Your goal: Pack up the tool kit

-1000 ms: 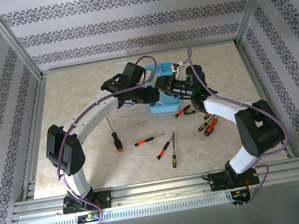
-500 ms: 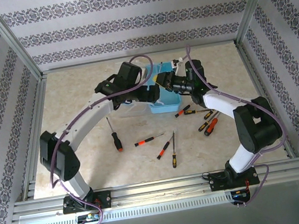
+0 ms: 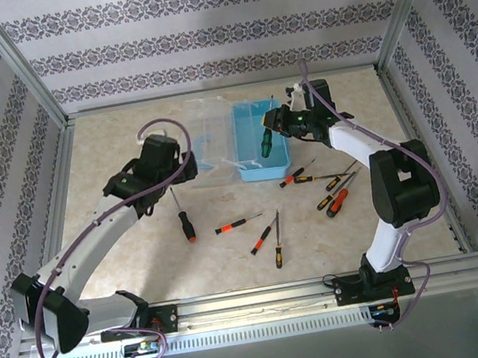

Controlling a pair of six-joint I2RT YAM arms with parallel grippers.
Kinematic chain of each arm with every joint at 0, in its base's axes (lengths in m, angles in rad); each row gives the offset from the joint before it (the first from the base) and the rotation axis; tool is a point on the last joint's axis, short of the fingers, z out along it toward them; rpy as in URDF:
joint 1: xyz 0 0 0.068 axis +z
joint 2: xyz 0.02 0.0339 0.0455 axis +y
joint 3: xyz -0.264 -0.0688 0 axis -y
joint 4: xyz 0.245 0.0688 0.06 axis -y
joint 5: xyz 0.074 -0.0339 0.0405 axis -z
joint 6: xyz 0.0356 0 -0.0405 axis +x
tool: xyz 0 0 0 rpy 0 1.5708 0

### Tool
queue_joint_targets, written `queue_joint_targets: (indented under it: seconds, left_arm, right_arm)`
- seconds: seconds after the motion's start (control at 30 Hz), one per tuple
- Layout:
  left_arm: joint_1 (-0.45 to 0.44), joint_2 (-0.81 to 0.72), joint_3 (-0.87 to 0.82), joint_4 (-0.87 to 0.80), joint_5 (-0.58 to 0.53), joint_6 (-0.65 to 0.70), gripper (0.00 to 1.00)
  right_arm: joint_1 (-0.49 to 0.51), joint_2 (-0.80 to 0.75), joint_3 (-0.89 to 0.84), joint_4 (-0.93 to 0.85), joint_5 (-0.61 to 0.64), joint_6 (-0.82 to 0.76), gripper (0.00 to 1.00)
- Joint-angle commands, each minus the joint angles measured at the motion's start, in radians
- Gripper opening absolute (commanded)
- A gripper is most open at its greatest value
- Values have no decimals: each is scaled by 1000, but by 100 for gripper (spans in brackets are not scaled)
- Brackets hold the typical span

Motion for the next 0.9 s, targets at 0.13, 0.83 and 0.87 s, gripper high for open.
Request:
queue_joint_targets:
  seconds: [0.13,0.83,0.87]
  left_arm:
    - [130,-111,-192,75,53,-175,100]
    - [169,-46,-184,84,129,-180,100]
    - [169,-50,-187,87,129,-184,100]
  right_arm:
    - [0,107,131,-185,68,-125,24]
    - [60,317,346,-352,165,-174,24]
    - [60,322,351,-356,169,-176,24]
